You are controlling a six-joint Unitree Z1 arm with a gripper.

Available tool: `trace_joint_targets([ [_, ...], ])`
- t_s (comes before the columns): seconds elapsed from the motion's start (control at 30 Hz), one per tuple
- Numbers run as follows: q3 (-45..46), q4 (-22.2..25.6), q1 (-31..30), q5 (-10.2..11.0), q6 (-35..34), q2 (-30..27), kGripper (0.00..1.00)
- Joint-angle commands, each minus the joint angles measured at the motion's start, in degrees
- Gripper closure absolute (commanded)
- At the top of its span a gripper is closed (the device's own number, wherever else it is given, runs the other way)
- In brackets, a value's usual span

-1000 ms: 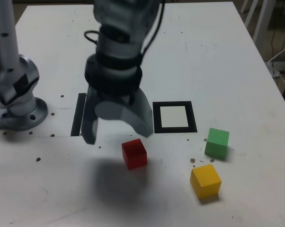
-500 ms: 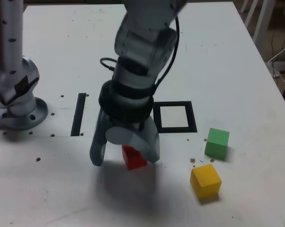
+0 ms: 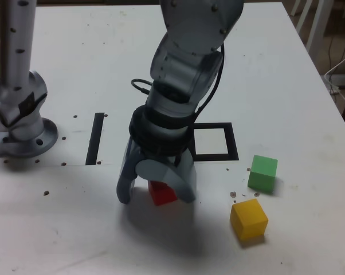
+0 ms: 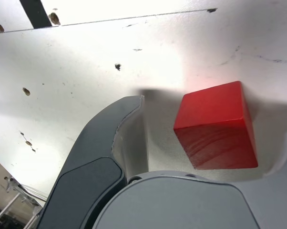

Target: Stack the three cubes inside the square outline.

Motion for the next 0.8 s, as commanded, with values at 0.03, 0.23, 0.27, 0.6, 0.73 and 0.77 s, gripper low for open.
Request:
trace_joint_targets([
  [0.03, -0.4, 0.6, 0.4, -0.7, 1.3, 0.8, 0.19],
  [0.23, -0.6, 1.0, 0.7, -0.8, 2.0, 1.3, 0.45],
  [0.27, -0.7, 0.9, 0.8, -0.6, 2.1, 1.4, 0.51],
  [0.6, -0.8, 0.6, 0.8, 0.3, 2.5, 1.4, 0.71],
  [0.73, -0.8, 0.7, 0.8, 0.3, 2.6, 1.3, 0.71],
  [0.77, -0.8, 0.8, 0.8, 0.3, 2.6, 1.3, 0.71],
])
